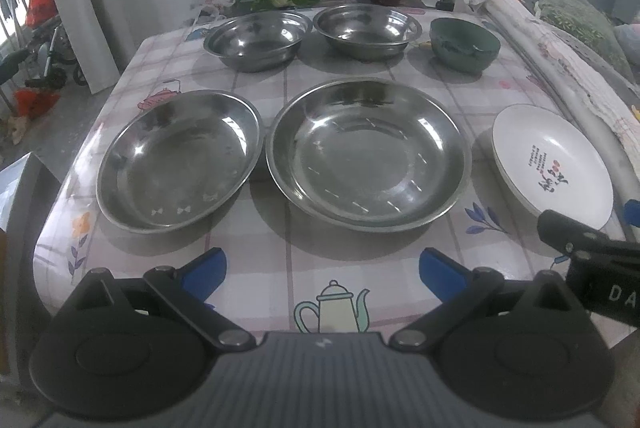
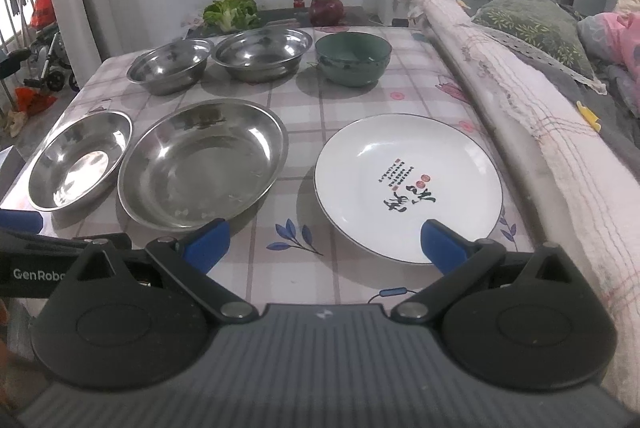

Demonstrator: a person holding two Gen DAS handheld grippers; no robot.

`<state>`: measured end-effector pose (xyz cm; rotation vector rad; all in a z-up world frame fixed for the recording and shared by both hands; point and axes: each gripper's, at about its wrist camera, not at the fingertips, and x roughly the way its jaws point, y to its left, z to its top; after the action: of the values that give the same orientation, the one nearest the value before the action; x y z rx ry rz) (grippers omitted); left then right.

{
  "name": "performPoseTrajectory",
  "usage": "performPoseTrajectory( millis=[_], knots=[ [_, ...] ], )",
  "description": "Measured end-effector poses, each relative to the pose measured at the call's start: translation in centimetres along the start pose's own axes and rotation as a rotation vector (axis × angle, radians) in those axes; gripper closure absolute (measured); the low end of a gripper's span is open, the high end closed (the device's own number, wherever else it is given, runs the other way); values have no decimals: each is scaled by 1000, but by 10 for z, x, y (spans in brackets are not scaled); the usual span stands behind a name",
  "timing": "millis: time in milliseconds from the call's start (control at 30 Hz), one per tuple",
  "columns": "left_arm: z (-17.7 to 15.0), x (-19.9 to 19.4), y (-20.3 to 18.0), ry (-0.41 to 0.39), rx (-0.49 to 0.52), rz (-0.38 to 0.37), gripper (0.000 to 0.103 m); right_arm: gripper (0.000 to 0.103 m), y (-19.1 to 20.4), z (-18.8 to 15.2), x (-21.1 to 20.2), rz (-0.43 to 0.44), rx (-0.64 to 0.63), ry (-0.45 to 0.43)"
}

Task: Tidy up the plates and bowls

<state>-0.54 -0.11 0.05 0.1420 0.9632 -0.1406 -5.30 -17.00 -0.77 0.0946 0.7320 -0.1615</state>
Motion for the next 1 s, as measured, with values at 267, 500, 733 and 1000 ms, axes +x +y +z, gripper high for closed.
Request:
performPoseTrajectory(
  millis=[267, 500, 733, 1000],
  knots=[
    [0, 2, -5, 3, 12, -26, 0, 1, -3, -1, -3, -22, -4, -5],
    [-1, 3, -10, 8, 25, -39, 0, 1, -10, -1, -3, -41, 12, -2],
    [0, 4, -11, 10, 25, -35, 0, 1, -13, -1, -2, -39, 17, 2],
    [0, 4, -11, 10, 25, -34, 0, 1, -13, -1, -2, -34, 17, 2]
  ],
)
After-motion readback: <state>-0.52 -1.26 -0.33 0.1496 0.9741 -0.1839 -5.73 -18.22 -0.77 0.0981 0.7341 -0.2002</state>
